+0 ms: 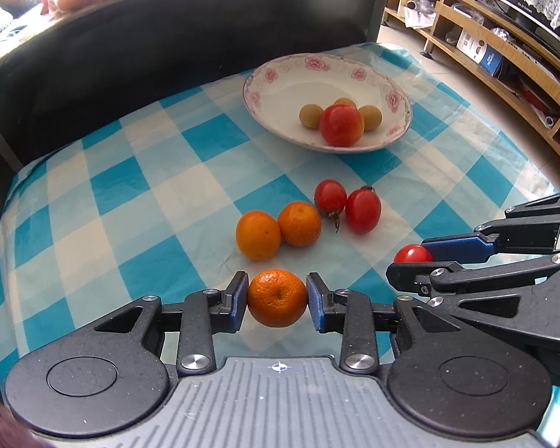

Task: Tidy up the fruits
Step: 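Carry the held cherry tomato and tangerine over the white floral bowl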

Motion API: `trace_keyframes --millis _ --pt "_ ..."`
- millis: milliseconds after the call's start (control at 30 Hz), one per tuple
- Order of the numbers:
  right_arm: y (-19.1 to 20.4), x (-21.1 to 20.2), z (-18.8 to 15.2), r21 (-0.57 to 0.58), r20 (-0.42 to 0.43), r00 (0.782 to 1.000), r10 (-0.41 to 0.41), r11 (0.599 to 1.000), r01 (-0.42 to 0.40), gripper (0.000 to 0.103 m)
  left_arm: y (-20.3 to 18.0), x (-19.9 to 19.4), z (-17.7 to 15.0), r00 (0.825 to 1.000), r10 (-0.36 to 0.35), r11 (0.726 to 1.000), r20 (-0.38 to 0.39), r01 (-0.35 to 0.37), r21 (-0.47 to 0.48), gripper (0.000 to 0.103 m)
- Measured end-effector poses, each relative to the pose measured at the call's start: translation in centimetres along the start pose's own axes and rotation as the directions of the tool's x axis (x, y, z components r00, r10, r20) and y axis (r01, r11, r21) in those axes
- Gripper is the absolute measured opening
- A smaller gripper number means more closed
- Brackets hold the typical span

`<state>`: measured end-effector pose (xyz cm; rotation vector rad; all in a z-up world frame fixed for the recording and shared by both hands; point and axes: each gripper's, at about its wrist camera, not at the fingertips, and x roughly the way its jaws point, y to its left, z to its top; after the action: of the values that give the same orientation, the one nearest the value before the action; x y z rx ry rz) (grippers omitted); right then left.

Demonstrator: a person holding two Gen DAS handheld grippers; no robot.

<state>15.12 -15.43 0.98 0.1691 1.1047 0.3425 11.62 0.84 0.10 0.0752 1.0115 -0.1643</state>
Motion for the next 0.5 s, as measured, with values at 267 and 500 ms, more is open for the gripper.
trace_keyframes --millis 267,500 --pt "-1.3 -0.6 1.8 0.028 0.025 1.0 -0.006 1.0 0.006 0.031 -0.5 -0.1 2.0 1.0 0.005 1.0 0.031 -0.005 -0.002 0.04" --pt "-2.6 -1.0 3.2 0.059 0.05 0.999 -0.002 0.998 -0.001 0.031 -0.7 -0.1 4.1 0.998 -0.007 1.0 0.055 0.007 0.003 0.04"
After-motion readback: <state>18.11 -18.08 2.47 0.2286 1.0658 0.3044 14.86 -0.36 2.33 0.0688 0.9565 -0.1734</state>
